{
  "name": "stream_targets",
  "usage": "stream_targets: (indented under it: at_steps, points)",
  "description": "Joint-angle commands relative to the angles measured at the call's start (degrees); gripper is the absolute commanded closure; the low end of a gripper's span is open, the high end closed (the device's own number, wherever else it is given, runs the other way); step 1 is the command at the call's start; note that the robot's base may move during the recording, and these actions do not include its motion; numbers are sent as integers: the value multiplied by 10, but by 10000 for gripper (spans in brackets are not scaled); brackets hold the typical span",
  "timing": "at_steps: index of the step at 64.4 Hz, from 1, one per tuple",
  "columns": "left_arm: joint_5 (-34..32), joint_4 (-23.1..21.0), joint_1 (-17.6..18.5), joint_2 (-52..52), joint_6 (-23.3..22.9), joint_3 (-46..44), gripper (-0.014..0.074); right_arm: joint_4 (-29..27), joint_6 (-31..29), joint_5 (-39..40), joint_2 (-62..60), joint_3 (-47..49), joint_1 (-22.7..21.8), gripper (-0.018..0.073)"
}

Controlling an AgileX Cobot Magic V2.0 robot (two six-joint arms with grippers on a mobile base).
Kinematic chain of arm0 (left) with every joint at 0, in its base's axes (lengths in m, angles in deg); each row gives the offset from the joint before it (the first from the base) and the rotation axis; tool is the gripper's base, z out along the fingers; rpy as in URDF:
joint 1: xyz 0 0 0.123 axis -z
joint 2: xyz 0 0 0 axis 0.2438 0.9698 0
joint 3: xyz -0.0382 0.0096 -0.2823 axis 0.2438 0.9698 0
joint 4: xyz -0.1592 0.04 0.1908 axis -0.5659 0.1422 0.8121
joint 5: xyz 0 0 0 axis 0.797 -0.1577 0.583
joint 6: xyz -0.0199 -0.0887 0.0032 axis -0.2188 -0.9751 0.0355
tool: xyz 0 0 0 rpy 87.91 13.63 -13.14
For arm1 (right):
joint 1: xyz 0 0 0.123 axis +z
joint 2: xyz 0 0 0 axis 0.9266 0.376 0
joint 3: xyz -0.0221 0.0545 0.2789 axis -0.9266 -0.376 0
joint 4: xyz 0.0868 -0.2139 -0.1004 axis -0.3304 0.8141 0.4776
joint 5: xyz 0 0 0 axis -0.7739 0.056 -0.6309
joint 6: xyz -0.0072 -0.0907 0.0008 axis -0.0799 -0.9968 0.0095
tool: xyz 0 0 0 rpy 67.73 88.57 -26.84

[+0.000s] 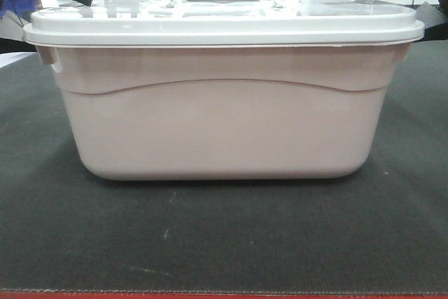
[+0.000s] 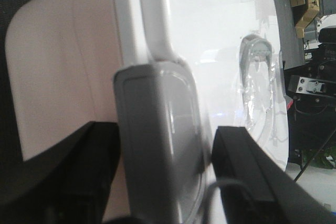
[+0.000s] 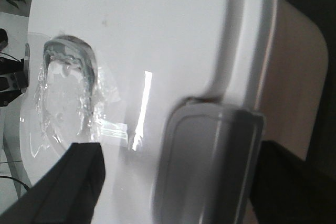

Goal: Grab white bin and place on right shelf

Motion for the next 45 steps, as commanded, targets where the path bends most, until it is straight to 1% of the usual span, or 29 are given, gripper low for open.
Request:
stream_targets:
  at_steps: [1,10,16,45]
  points:
    - [14,-35,5,-19,2,-13,302,-47,-9,-46,-24,17,-2,-36]
    - [12,-33,15,-19,2,-13,302,-47,-9,-42,-24,17,-2,106]
    - [3,-33,15,-19,2,-13,302,-47,-9,-42,-24,17,-2,162]
    - [9,-31,15,-19,2,-13,302,-47,-9,-53,-24,17,-2,167]
